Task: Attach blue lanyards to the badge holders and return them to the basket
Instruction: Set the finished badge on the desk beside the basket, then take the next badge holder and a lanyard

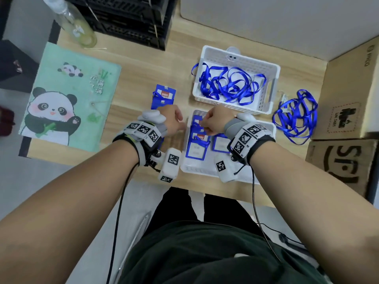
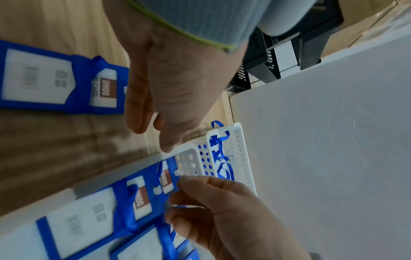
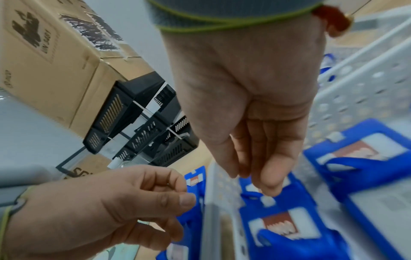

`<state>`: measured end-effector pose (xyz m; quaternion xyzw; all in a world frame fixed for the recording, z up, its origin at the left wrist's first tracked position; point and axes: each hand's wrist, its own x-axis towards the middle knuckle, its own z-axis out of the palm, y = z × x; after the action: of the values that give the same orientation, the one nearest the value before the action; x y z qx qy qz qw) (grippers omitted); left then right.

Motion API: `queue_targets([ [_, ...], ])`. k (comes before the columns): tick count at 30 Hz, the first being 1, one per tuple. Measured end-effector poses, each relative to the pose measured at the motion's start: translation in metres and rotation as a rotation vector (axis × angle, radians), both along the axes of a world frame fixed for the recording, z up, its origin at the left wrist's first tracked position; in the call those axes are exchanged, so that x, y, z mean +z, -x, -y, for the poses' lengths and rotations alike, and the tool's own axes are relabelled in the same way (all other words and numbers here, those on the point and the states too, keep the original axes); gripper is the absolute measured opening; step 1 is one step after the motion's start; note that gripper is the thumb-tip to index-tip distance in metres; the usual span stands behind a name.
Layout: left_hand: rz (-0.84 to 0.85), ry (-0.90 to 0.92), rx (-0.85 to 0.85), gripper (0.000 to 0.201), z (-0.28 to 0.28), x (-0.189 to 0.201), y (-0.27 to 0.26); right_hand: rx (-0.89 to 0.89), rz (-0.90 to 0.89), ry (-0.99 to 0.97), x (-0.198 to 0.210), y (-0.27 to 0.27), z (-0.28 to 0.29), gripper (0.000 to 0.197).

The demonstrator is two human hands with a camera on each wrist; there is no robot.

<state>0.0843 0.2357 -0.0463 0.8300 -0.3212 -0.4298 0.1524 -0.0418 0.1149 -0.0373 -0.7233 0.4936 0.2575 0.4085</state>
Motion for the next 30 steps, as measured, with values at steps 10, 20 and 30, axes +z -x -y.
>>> queue_targets([
  [10, 0.093, -0.013, -0.078, 0.030, 0.005, -0.008, 0.025, -0.035, 0.019, -0.053, -0.028, 0.044, -0.010, 0.018],
  [20, 0.069, 0.092, -0.014, 0.022, 0.032, 0.035, 0.040, -0.086, 0.230, -0.078, 0.034, 0.059, 0.028, 0.006],
  [30, -0.042, 0.367, -0.014, 0.015, 0.113, 0.143, 0.062, -0.169, 0.558, 0.095, 0.149, 0.094, 0.106, 0.009],
])
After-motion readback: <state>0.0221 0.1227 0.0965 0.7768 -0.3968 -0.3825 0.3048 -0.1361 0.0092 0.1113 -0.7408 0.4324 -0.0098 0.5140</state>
